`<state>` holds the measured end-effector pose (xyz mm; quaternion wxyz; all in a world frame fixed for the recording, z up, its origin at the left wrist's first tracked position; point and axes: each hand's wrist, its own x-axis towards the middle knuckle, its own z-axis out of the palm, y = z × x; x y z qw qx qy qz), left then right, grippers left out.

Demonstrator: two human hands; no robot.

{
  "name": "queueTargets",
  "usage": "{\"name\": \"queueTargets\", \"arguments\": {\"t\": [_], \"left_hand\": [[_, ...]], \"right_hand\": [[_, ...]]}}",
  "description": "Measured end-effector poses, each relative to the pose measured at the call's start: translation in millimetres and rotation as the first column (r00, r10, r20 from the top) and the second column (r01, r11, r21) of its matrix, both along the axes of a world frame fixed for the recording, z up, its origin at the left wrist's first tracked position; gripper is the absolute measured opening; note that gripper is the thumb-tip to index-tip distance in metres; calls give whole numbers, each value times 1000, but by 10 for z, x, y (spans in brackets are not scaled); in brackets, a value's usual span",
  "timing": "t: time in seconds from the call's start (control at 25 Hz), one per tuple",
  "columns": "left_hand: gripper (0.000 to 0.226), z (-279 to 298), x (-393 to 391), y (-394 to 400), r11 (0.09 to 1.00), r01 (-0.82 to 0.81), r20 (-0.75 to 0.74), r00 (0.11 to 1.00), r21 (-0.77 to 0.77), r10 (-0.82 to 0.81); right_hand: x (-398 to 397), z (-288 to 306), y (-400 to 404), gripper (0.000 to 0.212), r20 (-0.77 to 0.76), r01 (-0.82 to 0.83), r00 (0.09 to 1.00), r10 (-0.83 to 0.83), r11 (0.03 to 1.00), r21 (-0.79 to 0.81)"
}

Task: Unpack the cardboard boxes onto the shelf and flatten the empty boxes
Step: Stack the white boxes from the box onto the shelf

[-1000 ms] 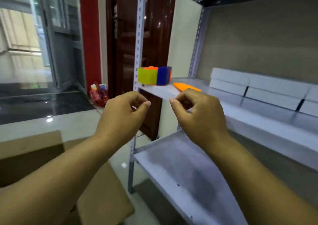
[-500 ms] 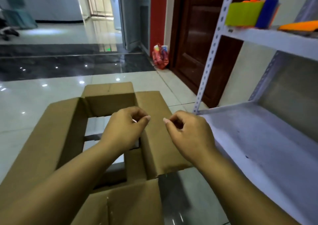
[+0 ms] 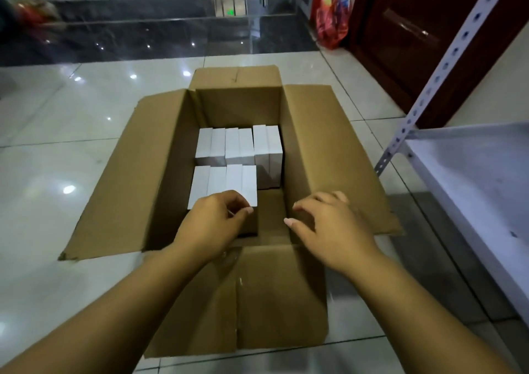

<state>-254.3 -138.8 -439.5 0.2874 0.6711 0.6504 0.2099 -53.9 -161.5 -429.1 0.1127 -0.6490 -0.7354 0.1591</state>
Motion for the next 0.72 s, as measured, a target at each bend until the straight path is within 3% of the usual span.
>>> {"name": "queueTargets", "arguments": {"t": [0.28,0.56,0.72], "left_hand": [[18,-130,-466,-235,992,105,-214,970,-68,-118],[20,-157,-544,-293,980,149,-250,952,-136,-179],[14,-228,-493,-401,948,237,-167,947,-214,-274]], "right_hand": [[-338,-146,-131,43,158,-42,985,74,980,-197],[-415,-223,-248,49,161,38,987,-7,981,-190],[-380,-243,-439,50,213,94,976,-45,969,-228]]}}
